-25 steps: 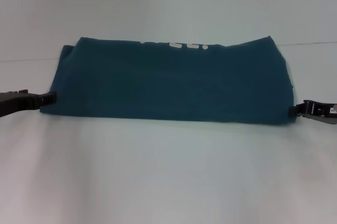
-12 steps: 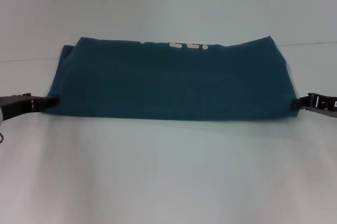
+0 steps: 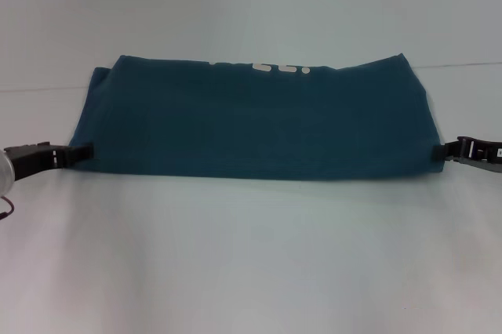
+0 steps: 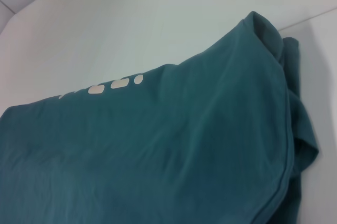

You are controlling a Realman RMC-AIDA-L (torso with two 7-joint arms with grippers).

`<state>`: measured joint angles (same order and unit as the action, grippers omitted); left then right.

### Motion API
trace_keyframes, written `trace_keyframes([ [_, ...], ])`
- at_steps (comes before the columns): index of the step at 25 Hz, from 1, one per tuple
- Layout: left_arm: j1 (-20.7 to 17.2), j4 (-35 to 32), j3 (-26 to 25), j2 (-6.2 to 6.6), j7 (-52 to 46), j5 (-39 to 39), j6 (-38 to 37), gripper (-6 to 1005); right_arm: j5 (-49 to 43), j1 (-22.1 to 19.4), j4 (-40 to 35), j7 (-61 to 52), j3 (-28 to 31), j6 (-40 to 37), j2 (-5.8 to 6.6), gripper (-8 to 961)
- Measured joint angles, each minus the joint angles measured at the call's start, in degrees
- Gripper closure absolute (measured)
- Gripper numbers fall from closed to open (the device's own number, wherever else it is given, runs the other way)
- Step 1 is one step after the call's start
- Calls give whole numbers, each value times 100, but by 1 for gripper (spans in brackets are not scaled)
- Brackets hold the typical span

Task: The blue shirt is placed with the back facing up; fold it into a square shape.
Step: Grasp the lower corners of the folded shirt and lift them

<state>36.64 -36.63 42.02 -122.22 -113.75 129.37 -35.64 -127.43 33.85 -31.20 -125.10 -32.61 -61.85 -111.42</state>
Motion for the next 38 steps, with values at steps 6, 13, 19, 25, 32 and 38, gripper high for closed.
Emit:
trace_keyframes([
  [6,1,78,-1,-3,4,0,97,172,0,-1,0,6,0,-2,0,950],
  [13,0,127,57,-14,40,0,95,171,0,-17,0,21,0,1,-11,951],
  [19,-5,130,152,-36,39,0,99,172,0,-20,0,21,0,4,-15,951],
  [25,-13,130,160,-51,40,0,102,172,0,-19,0,21,0,1,-18,950],
  [32,-36,130,157,-48,42,0,102,171,0,-19,1,27,0,-2,-18,950],
  [38,-42,126,157,-47,46,5,101,171,-1,-24,0,29,0,-3,-19,950],
])
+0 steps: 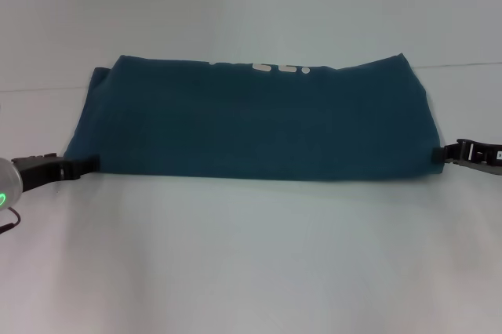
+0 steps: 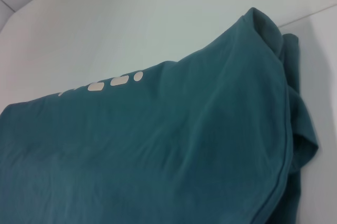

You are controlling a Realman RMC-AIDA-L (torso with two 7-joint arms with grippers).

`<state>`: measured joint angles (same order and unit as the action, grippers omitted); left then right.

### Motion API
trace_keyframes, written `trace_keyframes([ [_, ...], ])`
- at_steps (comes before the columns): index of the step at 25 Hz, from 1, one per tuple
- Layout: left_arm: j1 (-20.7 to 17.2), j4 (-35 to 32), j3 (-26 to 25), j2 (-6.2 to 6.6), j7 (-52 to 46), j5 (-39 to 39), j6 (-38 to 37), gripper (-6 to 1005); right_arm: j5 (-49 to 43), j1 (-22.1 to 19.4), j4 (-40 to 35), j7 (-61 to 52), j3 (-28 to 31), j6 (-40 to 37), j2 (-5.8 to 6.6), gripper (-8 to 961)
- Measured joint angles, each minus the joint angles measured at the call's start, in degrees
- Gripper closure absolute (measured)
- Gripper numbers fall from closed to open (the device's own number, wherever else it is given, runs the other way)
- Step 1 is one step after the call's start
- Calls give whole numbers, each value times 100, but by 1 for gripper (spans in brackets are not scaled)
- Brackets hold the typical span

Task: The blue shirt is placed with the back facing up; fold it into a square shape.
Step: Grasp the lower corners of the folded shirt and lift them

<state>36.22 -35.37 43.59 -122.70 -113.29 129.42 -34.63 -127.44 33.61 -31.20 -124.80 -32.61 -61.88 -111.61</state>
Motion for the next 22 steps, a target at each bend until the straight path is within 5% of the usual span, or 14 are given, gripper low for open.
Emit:
trace_keyframes([
  [22,98,1,1,-44,0,119,-35,174,0,-21,0,0,0,1,-9,952],
])
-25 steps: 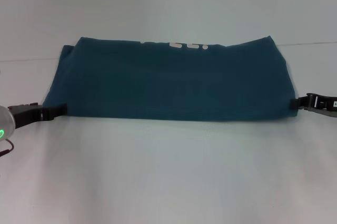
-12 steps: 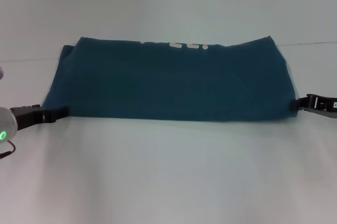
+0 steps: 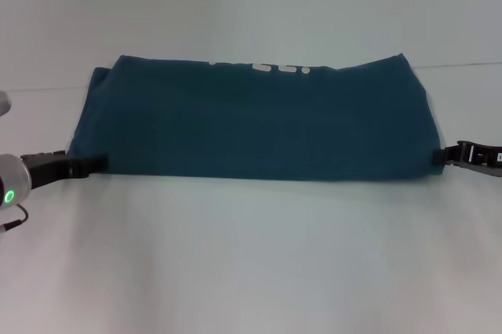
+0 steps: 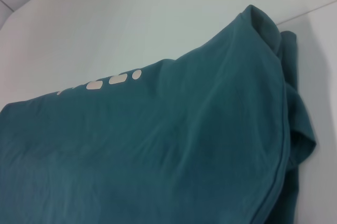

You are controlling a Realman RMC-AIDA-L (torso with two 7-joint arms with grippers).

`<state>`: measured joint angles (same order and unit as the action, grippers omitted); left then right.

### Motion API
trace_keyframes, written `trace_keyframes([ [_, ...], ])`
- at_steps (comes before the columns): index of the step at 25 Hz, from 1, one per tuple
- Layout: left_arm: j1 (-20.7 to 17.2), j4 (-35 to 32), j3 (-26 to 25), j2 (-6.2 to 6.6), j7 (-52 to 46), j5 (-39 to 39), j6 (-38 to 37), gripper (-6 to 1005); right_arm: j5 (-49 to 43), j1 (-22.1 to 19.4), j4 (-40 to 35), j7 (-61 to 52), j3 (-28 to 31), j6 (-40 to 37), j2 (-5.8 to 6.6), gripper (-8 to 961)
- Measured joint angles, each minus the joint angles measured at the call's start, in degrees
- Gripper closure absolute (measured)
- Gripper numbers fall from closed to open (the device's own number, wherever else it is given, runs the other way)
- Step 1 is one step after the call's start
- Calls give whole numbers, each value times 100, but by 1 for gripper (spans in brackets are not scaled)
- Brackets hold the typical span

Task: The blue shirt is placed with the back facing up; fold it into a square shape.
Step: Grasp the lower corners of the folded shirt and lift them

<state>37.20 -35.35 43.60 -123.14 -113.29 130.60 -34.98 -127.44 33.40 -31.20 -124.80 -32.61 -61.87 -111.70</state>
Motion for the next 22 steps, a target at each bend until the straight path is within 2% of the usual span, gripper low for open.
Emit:
trace_keyframes([
  [15,-15,-31,2,0,60,2,135,198,0,20,0,0,-6,8,-16,950],
  [22,-9,-20,95,0,73,84,173,354,0,19,0,0,-1,2,-19,951],
])
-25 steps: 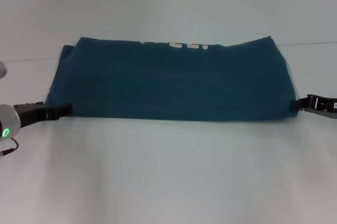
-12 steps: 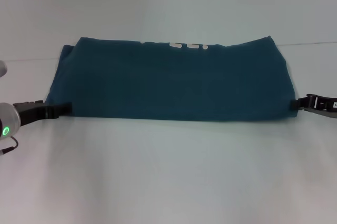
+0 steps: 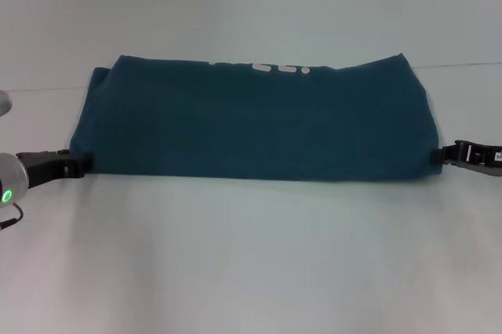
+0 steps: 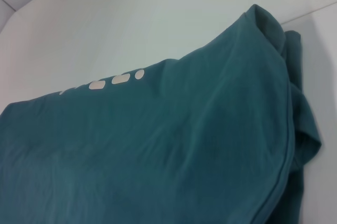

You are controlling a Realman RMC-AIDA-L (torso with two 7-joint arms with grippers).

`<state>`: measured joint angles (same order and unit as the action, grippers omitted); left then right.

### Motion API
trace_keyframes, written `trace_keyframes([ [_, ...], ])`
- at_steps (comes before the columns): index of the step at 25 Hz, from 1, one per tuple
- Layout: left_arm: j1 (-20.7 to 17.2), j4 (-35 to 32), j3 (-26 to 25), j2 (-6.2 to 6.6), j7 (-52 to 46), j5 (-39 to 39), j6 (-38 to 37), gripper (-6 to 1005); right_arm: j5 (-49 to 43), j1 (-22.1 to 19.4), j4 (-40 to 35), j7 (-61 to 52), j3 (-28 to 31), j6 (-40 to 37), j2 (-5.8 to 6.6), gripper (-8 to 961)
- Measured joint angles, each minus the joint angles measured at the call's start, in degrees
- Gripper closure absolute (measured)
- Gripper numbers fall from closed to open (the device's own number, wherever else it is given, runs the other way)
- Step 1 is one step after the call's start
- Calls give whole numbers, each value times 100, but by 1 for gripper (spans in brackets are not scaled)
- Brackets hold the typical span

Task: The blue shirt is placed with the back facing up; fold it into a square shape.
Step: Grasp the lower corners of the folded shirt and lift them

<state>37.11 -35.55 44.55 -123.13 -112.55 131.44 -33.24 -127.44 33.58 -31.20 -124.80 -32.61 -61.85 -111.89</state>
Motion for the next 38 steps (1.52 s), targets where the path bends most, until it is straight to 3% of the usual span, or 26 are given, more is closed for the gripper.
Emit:
trace_keyframes([
  [4,14,6,2,-6,-26,63,65,443,0,-4,0,0,-7,-3,-8,951],
  [10,16,11,2,-9,-32,65,84,680,0,-20,0,10,-1,-3,-7,951],
  [12,16,13,2,-9,-33,66,88,875,0,-21,0,11,0,-3,-7,950],
  [18,16,13,2,-9,-34,66,95,1003,0,-30,0,32,1,-3,-7,950],
  [38,-355,-632,-38,-6,-216,265,-571,997,0,-42,0,47,10,-39,22,950],
])
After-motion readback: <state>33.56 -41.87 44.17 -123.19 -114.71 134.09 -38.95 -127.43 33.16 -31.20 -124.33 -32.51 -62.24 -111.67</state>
